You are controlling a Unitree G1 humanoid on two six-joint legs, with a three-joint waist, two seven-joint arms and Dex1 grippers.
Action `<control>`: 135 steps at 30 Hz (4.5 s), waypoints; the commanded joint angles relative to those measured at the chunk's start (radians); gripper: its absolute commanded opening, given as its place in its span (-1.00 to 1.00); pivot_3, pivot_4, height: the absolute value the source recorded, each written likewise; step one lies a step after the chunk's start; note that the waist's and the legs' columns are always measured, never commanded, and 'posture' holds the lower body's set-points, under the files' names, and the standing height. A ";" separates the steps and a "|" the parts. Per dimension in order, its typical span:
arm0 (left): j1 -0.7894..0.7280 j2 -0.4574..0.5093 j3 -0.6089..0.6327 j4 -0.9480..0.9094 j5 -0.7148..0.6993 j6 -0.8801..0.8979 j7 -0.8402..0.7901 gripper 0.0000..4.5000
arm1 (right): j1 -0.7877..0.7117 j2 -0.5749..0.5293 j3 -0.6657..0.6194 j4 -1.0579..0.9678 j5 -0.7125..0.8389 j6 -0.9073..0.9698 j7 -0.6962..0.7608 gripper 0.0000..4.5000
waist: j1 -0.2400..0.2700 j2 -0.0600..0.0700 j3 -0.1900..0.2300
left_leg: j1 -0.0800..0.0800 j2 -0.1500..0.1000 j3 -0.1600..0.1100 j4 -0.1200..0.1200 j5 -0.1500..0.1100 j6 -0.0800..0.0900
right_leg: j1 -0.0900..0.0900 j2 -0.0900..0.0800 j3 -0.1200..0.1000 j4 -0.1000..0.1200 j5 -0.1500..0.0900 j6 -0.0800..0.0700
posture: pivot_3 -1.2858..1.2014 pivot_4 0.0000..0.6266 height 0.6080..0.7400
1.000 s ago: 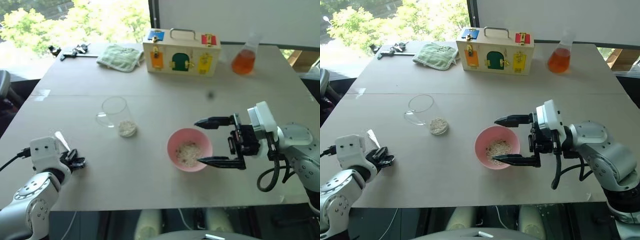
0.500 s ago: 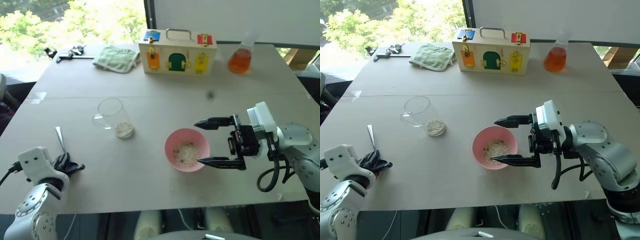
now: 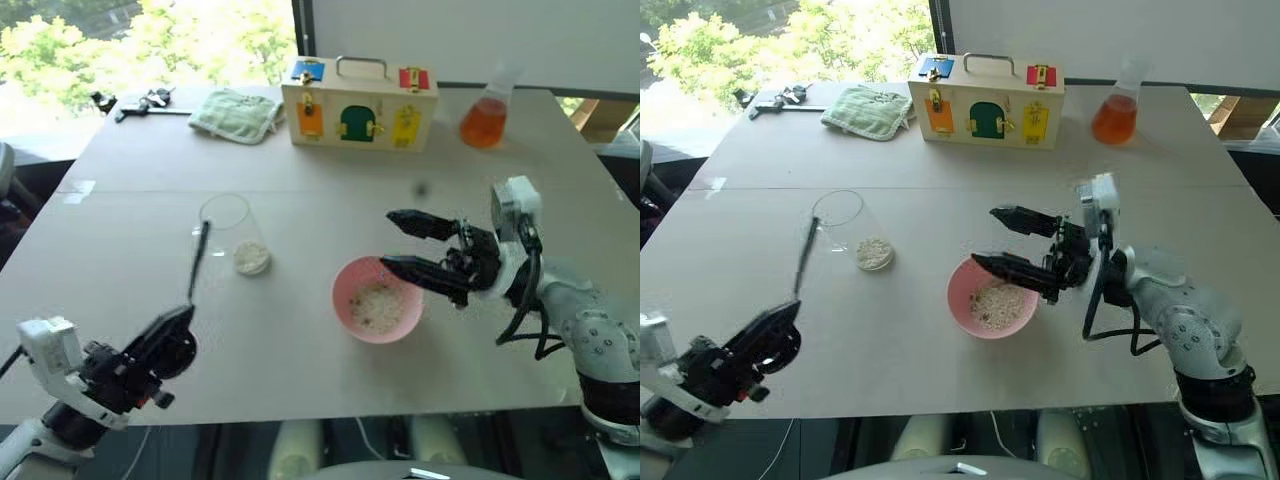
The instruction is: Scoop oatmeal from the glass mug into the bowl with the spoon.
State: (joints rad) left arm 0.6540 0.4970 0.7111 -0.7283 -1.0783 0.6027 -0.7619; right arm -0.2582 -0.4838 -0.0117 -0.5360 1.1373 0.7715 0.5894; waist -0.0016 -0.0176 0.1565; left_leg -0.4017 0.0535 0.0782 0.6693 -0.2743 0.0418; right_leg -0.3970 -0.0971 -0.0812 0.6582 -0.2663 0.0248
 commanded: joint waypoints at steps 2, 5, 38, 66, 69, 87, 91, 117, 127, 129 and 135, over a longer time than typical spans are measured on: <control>-0.044 0.091 -0.099 -0.069 -0.054 0.006 -0.077 -0.99 | -0.015 0.022 0.026 -0.058 0.131 0.108 -0.199 0.91 | 0.000 0.001 0.000 | 0.000 0.000 0.000 0.000 0.000 0.000 | 0.000 0.002 0.000 0.000 0.000 0.000 | 0.03 -0.52 1.00; -0.181 0.139 -0.245 -0.020 0.016 0.002 -0.088 -0.99 | -0.062 0.085 0.060 -0.012 0.203 0.158 -0.360 0.91 | -0.001 0.002 0.001 | 0.001 0.001 0.001 0.000 0.000 0.000 | 0.000 0.008 0.002 0.001 0.000 0.000 | 0.03 -0.52 1.00; -0.626 0.186 -0.582 0.297 0.374 -0.133 -0.264 -0.99 | -0.158 0.232 0.106 0.095 0.384 0.210 -0.727 0.91 | -0.010 0.002 0.001 | -0.001 0.003 0.005 0.000 0.001 -0.001 | -0.006 0.012 0.003 0.003 0.002 0.005 | 0.03 -0.52 1.00; -0.646 0.152 -0.600 0.296 0.358 -0.121 -0.226 -1.00 | -0.169 0.283 0.098 0.111 0.352 0.161 -0.765 -0.99 | -0.011 0.002 0.001 | -0.002 0.003 0.005 0.000 0.001 -0.002 | -0.006 0.012 0.003 0.003 0.003 0.005 | 0.03 -0.52 1.00; -0.644 0.160 -0.595 0.293 0.341 -0.109 -0.238 -1.00 | -0.170 0.284 0.099 0.113 0.349 0.161 -0.761 -0.99 | -0.011 0.002 0.001 | -0.002 0.003 0.005 0.000 0.001 -0.002 | -0.006 0.012 0.003 0.003 0.003 0.005 | 0.03 -0.52 1.00; -0.666 0.163 -0.537 0.315 0.309 -0.065 -0.160 0.26 | -0.169 0.293 0.071 0.115 0.331 0.139 -0.736 -1.00 | -0.011 0.002 0.001 | -0.002 0.003 0.005 0.000 0.002 -0.003 | -0.006 0.012 0.003 0.003 0.003 0.005 | 0.03 -0.52 1.00; -0.665 0.163 -0.534 0.318 0.318 -0.075 -0.157 0.99 | -0.166 0.294 0.068 0.112 0.337 0.139 -0.741 -1.00 | -0.011 0.002 0.001 | -0.002 0.003 0.005 0.000 0.002 -0.003 | -0.006 0.012 0.003 0.003 0.003 0.005 | 0.03 -0.52 1.00; -0.739 0.125 -0.620 0.353 0.360 -0.033 -0.145 -0.99 | -0.179 0.308 0.076 0.106 0.330 0.134 -0.737 -1.00 | -0.011 0.002 0.001 | -0.012 0.002 0.004 0.001 0.004 -0.006 | -0.015 0.012 0.002 0.004 0.003 0.006 | 0.03 -0.52 1.00; -0.706 0.190 -0.595 0.324 0.293 -0.014 -0.239 -1.00 | -0.195 0.253 0.056 0.116 0.354 0.159 -0.597 -0.52 | -0.010 0.002 0.001 | -0.013 0.002 0.004 0.002 0.004 -0.006 | -0.015 0.012 0.001 0.004 0.003 0.006 | 0.03 -0.52 1.00; -0.709 0.198 -0.589 0.317 0.264 0.002 -0.255 -1.00 | -0.197 0.251 0.059 0.115 0.332 0.149 -0.595 -0.12 | -0.010 0.002 0.001 | -0.012 0.002 0.003 0.002 0.004 -0.005 | -0.015 0.012 0.001 0.004 0.003 0.006 | 0.03 -0.52 1.00; -0.708 0.215 -0.575 0.306 0.189 0.056 -0.301 -1.00 | -0.206 0.243 0.055 0.115 0.310 0.144 -0.533 0.51 | -0.010 0.002 0.001 | -0.013 0.002 0.003 0.002 0.004 -0.006 | -0.015 0.012 0.001 0.004 0.003 0.006 | 0.03 -0.52 1.00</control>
State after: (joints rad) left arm -0.0539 0.7026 0.1093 -0.3821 -0.8469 0.6514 -1.0371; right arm -0.4482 -0.2367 0.0571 -0.3830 1.4438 0.9303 0.0256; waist -0.0119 -0.0153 0.1572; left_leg -0.4143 0.0559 0.0816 0.6708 -0.2704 0.0363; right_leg -0.4120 -0.0851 -0.0803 0.6626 -0.2630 0.0308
